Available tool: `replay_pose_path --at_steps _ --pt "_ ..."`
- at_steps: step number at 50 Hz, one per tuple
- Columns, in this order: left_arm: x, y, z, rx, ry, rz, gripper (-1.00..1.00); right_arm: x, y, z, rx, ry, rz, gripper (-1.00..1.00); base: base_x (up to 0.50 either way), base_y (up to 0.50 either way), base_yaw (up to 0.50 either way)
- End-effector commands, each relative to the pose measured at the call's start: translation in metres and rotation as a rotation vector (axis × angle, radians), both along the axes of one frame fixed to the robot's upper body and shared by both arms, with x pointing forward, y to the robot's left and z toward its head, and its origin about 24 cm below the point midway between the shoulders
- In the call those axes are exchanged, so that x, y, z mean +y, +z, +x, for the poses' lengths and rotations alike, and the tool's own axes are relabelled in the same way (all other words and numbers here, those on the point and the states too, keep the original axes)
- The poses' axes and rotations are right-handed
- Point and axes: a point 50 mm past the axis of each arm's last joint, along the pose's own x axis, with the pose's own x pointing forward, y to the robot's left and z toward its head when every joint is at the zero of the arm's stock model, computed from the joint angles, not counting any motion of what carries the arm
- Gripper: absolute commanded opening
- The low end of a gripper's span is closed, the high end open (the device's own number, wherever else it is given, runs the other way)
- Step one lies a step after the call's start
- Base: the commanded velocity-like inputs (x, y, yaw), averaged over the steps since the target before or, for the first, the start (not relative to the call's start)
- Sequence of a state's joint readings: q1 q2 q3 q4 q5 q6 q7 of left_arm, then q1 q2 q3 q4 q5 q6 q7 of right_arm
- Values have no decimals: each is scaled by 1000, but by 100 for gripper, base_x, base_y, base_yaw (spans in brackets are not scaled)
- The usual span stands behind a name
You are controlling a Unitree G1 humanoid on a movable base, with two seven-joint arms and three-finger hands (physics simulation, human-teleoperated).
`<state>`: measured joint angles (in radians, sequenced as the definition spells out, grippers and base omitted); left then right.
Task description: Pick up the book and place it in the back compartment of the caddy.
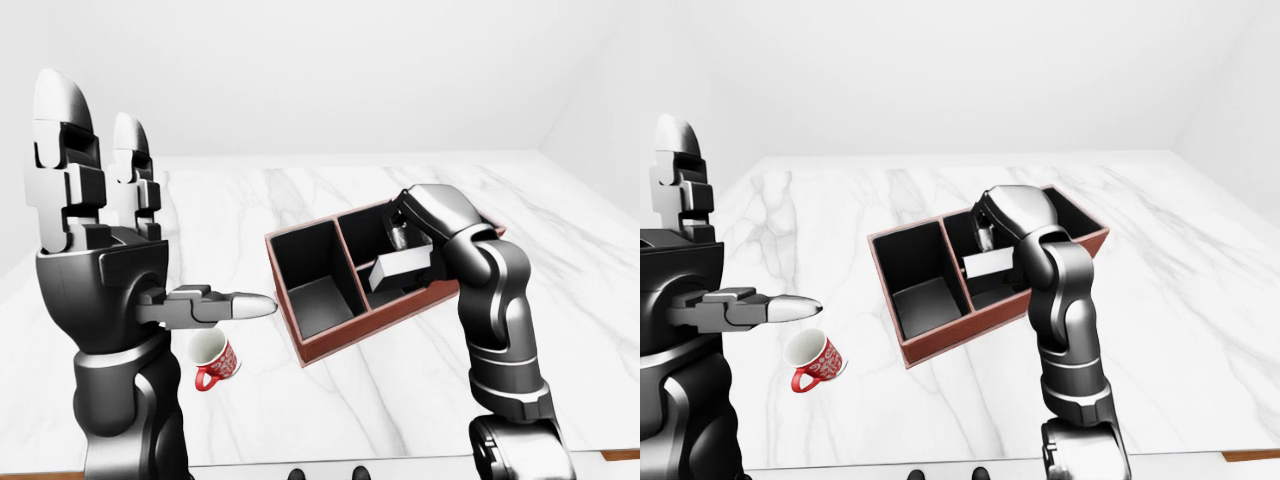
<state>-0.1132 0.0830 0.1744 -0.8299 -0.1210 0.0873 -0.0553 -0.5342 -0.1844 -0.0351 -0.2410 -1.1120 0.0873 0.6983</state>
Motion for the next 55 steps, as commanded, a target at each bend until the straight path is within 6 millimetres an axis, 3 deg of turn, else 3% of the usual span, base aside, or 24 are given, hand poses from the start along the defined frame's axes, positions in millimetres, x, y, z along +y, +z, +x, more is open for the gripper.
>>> replay_pose_path --at_steps 1,55 --pt "0 -1 1 5 0 0 100 -4 -1 5 17 -8 3 -100 0 0 0" --pt "-2 -3 0 15 -3 4 100 -6 -17 25 135 3 26 -100 0 0 0"
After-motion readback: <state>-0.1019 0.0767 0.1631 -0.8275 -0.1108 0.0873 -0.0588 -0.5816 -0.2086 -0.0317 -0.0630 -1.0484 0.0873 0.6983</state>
